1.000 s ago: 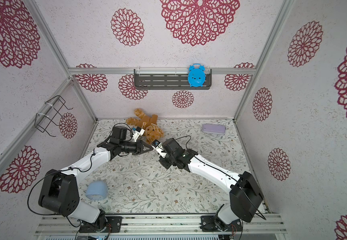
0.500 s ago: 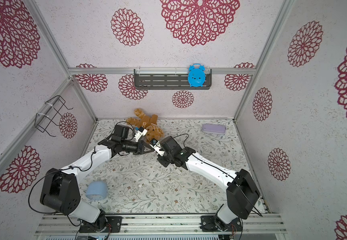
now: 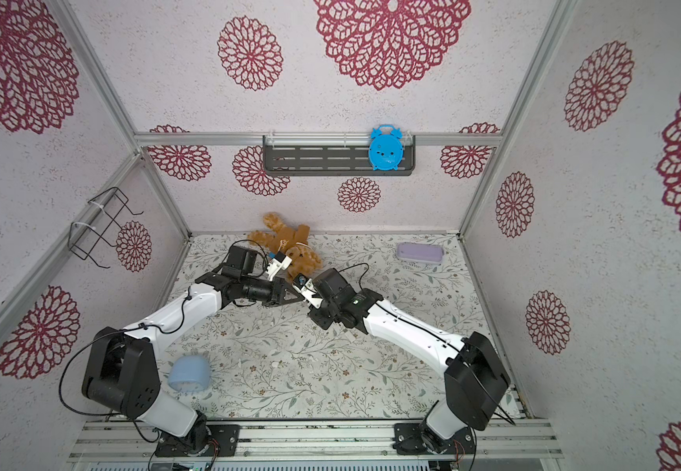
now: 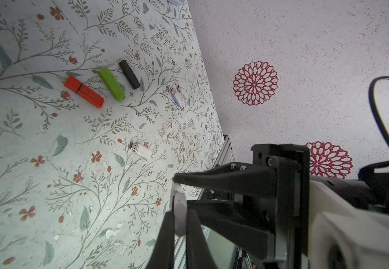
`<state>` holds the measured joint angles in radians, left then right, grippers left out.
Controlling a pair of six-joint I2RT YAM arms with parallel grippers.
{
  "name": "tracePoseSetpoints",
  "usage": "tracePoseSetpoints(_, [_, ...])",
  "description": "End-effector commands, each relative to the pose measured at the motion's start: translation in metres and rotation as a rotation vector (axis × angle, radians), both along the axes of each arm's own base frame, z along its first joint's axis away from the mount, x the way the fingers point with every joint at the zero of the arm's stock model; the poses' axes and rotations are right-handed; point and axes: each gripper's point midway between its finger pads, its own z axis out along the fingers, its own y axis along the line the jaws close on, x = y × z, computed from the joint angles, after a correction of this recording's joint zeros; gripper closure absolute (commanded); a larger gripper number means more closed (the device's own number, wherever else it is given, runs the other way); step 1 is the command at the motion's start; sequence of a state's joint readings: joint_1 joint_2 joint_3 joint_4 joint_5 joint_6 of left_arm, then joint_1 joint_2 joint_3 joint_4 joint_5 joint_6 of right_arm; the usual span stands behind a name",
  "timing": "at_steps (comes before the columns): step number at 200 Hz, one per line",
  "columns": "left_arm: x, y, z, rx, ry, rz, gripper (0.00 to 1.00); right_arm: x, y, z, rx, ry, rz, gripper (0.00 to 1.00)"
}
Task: Close the usb drive cover
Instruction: Close the cover of the USB drive.
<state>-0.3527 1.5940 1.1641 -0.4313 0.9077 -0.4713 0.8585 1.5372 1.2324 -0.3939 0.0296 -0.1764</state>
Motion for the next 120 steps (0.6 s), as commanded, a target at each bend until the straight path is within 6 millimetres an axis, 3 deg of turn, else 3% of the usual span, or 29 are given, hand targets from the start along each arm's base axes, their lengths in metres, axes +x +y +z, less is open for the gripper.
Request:
tracePoseSetpoints(1, [0.001,-0.007,0.002,0.001,-0.023,-0.023,0.93,0.005,0.010,0.036,0.069,-0.078,0.016,0.83])
tracePoseSetpoints(120, [0.007,-0.003,0.014,-0.006,-0.070,0.021,0.93,0.003,-0.004,0.014,-0.037,-0.069,-0.016,0.86])
